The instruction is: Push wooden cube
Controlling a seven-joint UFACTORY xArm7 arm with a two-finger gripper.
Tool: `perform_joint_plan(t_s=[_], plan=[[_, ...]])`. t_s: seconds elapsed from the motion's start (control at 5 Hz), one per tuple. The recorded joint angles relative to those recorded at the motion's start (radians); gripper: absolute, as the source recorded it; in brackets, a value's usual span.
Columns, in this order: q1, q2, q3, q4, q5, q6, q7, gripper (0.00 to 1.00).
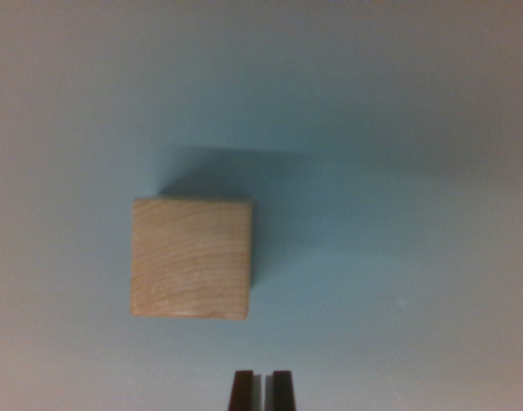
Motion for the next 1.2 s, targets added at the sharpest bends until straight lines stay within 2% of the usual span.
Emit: perform_joint_plan(t_s=[0.2, 0.4, 0.6, 0.8, 1.0, 1.2], plan=[[0.0000, 0.000, 0.000, 0.000, 0.0000, 0.000, 0.000, 0.00], [0.0057, 0.010, 0.005, -0.033, -0.0003, -0.037, 0.006, 0.00], [0.0057, 0.010, 0.005, -0.033, -0.0003, -0.037, 0.006, 0.00], [0.0112, 0.020, 0.009, -0.065, -0.0006, -0.073, 0.011, 0.00], [0.0112, 0.020, 0.009, -0.065, -0.0006, -0.073, 0.011, 0.00], [0.0162, 0.028, 0.013, -0.094, -0.0009, -0.106, 0.016, 0.00]])
